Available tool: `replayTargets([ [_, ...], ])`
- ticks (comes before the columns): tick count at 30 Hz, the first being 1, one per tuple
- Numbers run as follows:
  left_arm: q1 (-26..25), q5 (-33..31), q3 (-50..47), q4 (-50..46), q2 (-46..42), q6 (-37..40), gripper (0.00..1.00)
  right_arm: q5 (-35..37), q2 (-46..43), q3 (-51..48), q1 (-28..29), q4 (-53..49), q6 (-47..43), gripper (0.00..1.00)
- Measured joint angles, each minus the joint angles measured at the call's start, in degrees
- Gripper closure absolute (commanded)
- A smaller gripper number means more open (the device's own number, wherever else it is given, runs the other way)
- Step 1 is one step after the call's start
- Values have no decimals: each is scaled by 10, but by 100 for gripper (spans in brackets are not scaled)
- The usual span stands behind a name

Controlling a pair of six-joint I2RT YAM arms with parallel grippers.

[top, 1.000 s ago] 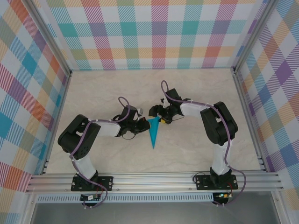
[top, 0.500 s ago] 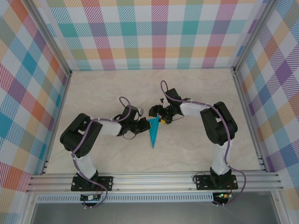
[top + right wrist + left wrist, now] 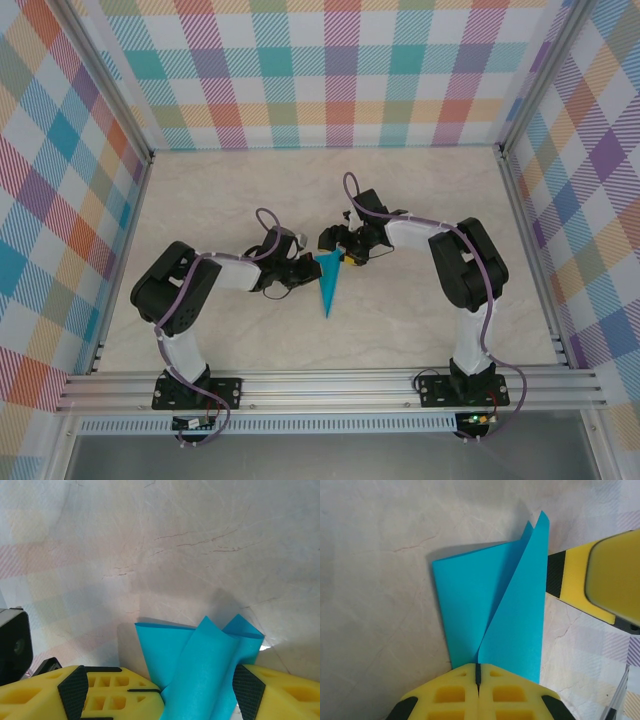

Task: Fold a paper plane with a square sheet of paper (fold left side to right side)
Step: Fold the wing for the fifth time at the center of the table.

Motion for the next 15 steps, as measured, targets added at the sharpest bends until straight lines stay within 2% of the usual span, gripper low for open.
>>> replayTargets([
  [10, 1, 8, 0, 9, 5, 0, 100, -1, -2, 0, 0, 1, 0, 18],
  [15, 2, 8, 0, 9, 5, 0, 100, 21, -33, 0, -5, -27, -12, 18],
])
